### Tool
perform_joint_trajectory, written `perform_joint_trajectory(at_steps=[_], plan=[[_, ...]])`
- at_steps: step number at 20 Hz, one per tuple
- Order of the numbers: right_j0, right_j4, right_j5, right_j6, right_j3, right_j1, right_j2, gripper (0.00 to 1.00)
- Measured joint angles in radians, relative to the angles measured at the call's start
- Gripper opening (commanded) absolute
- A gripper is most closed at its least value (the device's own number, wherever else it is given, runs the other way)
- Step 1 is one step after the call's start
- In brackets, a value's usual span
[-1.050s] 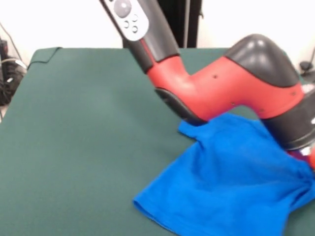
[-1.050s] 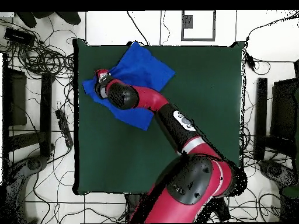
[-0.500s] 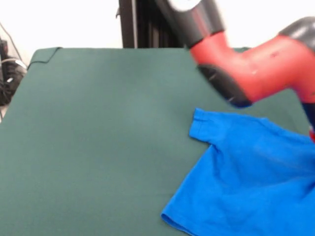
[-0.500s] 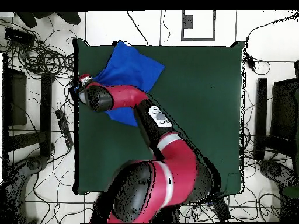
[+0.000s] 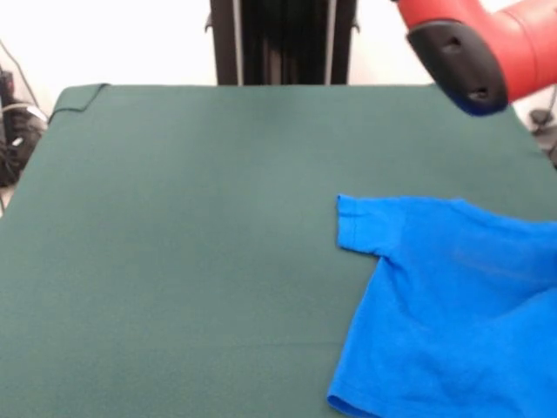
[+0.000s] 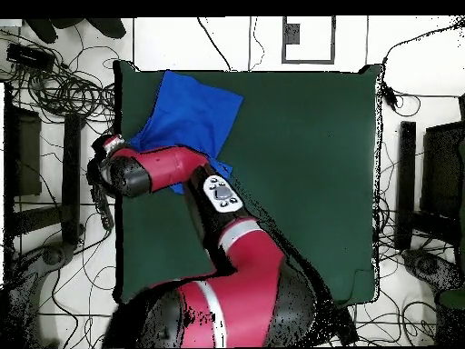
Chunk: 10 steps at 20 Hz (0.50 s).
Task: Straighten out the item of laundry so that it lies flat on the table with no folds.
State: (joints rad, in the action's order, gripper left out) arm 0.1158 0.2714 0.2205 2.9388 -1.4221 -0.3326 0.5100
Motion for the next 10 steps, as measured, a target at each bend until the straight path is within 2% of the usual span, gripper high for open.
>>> perform_joint_trajectory(at_steps=[1, 3, 6, 10], plan=[[0.026, -0.004, 0.000, 0.000, -0.025, -0.008, 0.019, 1.00], [0.145, -0.021, 0.000, 0.000, -0.114, -0.030, 0.104, 1.00], [0.226, -0.033, 0.000, 0.000, -0.161, -0.033, 0.164, 1.00], [0.400, -0.064, 0.011, 0.000, -0.238, -0.014, 0.306, 1.00]])
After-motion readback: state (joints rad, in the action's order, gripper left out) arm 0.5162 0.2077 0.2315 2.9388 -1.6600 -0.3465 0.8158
